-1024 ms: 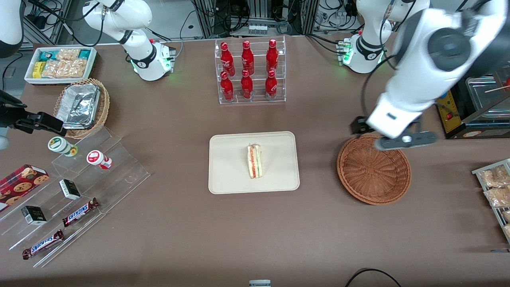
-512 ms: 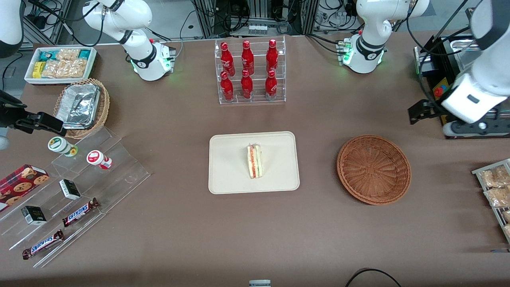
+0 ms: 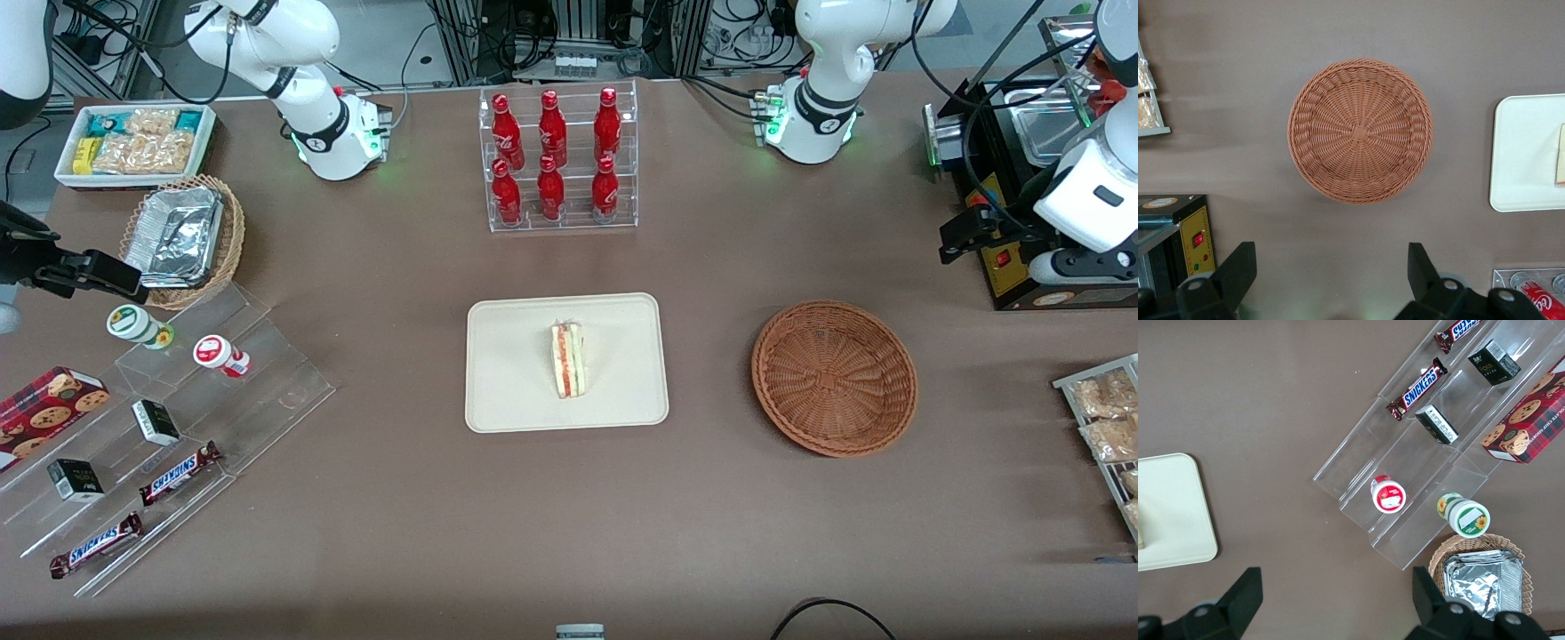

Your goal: Place sandwich from basket to tray

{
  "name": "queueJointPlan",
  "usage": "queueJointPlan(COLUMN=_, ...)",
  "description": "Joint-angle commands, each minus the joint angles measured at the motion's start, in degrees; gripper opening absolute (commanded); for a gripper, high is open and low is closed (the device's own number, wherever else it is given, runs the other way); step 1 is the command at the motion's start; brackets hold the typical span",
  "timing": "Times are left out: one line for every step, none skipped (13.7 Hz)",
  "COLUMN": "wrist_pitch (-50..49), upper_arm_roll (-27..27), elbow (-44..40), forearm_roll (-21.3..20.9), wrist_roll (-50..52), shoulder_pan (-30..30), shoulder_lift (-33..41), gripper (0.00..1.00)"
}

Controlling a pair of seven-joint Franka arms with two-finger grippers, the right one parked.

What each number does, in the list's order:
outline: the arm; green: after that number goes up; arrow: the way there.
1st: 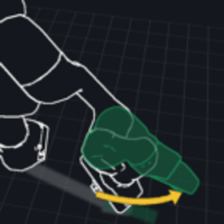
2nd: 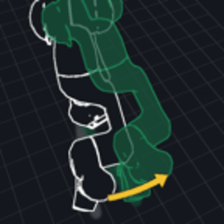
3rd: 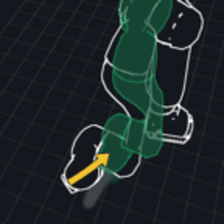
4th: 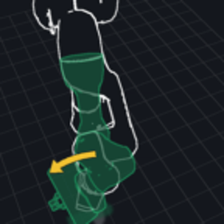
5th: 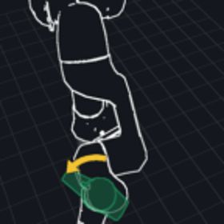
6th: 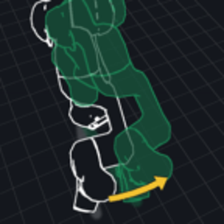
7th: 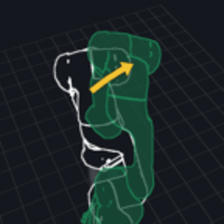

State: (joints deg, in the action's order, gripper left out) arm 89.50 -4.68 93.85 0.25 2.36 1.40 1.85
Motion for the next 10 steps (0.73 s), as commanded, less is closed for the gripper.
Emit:
queueJointPlan(wrist_pitch=0.1, upper_arm_roll=-0.6, elbow=-2.0, forearm_roll=-0.9, wrist_roll=-1.1, shoulder_pan=0.3, shoulder_lift=-0.6, gripper=1.00)
queueJointPlan(wrist_pitch=0.1, upper_arm_roll=-0.4, elbow=-2.5, forearm_roll=-1.0, wrist_roll=-1.1, shoulder_pan=-0.2, shoulder_lift=-1.0, gripper=1.00)
queueJointPlan(wrist_pitch=-0.1, upper_arm_roll=-0.2, elbow=-2.8, forearm_roll=-1.0, wrist_roll=-1.1, shoulder_pan=-0.8, shoulder_lift=-1.1, gripper=1.00)
queueJointPlan(wrist_pitch=-0.1, upper_arm_roll=-0.1, elbow=-2.8, forearm_roll=-1.0, wrist_roll=-1.2, shoulder_pan=-0.9, shoulder_lift=-1.1, gripper=1.00)
queueJointPlan(wrist_pitch=0.0, upper_arm_roll=-0.1, elbow=-3.0, forearm_roll=-1.0, wrist_roll=-1.2, shoulder_pan=-0.9, shoulder_lift=-1.2, gripper=1.00)
queueJointPlan(wrist_pitch=-0.4, upper_arm_roll=0.9, elbow=-3.7, forearm_roll=-1.0, wrist_roll=-1.2, shoulder_pan=-1.0, shoulder_lift=-1.2, gripper=1.00)
queueJointPlan(wrist_pitch=-0.5, upper_arm_roll=2.2, elbow=-4.1, forearm_roll=-1.0, wrist_roll=-1.0, shoulder_pan=-2.3, shoulder_lift=-1.2, gripper=1.00)
queueJointPlan(wrist_pitch=-0.5, upper_arm_roll=3.5, elbow=-4.4, forearm_roll=-1.0, wrist_roll=-0.9, shoulder_pan=-3.5, shoulder_lift=-1.2, gripper=1.00)
queueJointPlan(wrist_pitch=-0.5, upper_arm_roll=3.8, elbow=-4.4, forearm_roll=-1.0, wrist_roll=-0.8, shoulder_pan=-3.6, shoulder_lift=-1.3, gripper=1.00)
queueJointPlan(wrist_pitch=-0.5, upper_arm_roll=3.7, elbow=-4.3, forearm_roll=-1.0, wrist_roll=-0.7, shoulder_pan=-3.5, shoulder_lift=-1.3, gripper=1.00)
